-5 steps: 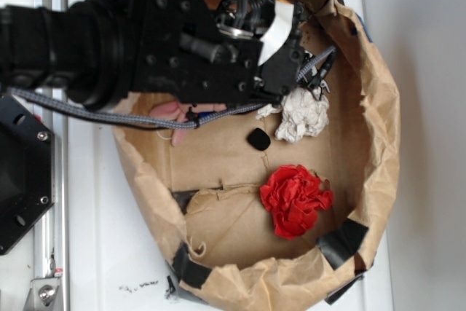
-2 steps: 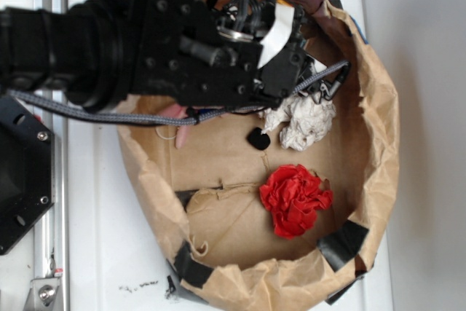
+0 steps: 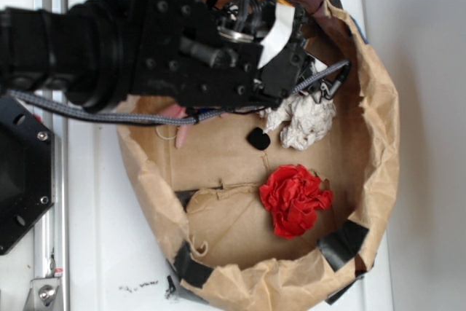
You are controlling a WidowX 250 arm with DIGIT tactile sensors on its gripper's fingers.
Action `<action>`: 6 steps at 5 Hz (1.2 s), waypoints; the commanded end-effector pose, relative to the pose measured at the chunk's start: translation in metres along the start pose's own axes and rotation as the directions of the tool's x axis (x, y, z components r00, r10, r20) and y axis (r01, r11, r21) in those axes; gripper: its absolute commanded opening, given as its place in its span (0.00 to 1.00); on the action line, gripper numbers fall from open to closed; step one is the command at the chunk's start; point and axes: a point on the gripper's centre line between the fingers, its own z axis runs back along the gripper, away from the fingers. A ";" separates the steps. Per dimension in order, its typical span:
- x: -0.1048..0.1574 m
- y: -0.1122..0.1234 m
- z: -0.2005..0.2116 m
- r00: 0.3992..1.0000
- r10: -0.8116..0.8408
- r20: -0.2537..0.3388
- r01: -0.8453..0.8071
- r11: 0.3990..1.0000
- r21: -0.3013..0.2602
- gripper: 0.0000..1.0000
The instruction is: Grab the green sponge.
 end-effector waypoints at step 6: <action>0.002 0.002 0.073 0.952 -0.258 -0.166 0.229 0.958 -0.174 0.00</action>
